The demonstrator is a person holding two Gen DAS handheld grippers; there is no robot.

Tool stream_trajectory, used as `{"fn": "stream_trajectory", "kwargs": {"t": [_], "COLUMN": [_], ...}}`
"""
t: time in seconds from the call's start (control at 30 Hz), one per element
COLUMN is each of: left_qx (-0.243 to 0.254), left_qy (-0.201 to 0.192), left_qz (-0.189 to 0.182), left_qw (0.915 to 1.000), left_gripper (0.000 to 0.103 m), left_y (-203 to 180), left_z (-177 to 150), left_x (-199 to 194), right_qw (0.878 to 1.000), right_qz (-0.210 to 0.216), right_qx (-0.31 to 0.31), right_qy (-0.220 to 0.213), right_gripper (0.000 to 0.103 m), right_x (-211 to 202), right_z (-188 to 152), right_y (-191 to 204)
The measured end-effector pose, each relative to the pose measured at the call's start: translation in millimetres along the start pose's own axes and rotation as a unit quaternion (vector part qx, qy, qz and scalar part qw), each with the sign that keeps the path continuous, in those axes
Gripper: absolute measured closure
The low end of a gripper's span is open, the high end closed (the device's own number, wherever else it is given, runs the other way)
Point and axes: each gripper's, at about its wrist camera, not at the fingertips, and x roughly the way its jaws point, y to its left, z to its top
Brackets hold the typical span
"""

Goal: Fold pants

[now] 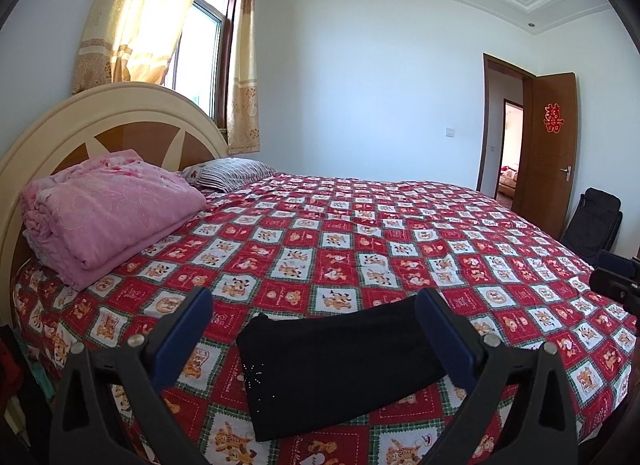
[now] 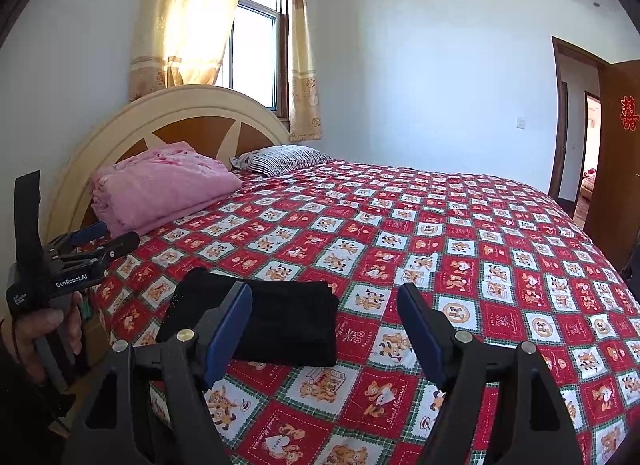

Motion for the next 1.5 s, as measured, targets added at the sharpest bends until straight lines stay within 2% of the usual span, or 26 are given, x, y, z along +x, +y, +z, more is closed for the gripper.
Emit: {"fn": "stream_trajectory", "kwargs": {"t": [0.23,0.37,0.77,1.5], "left_qx": [0.004,0.011,0.020,0.005], "left_qy": [0.005,0.005,0.001,0.005], "left_qz": [0.000,0.020,0.020,0.048], "left_qw": [1.0000,0.9997,0.9996,0.9988], "left_gripper": [0.000,0.000,0.000,0.000], "left_y": [-1.2,-1.8,-7.8,1.4], "left_z": [0.8,1.0,0.0,-2.2], "left_x": [1.2,2.3,1.2,5.5], "right_qw": [1.000,1.000,1.000,1.000], "right_qz": [-0.001,-0.001,-0.003,-0.003], "right_qx": [0.001,0.000,-0.005,-0.019], "right_qy": [-0.001,-0.001,-0.001,0.005], "right_gripper": [0.027,0.027,0.027,0.027], "right_x": [-1.3,-0.4,0.9,7.5], "right_z": [0.4,0.8,-1.9,-6.3], "right_y": [-1.2,-0.9,-2.1,2.8]}}
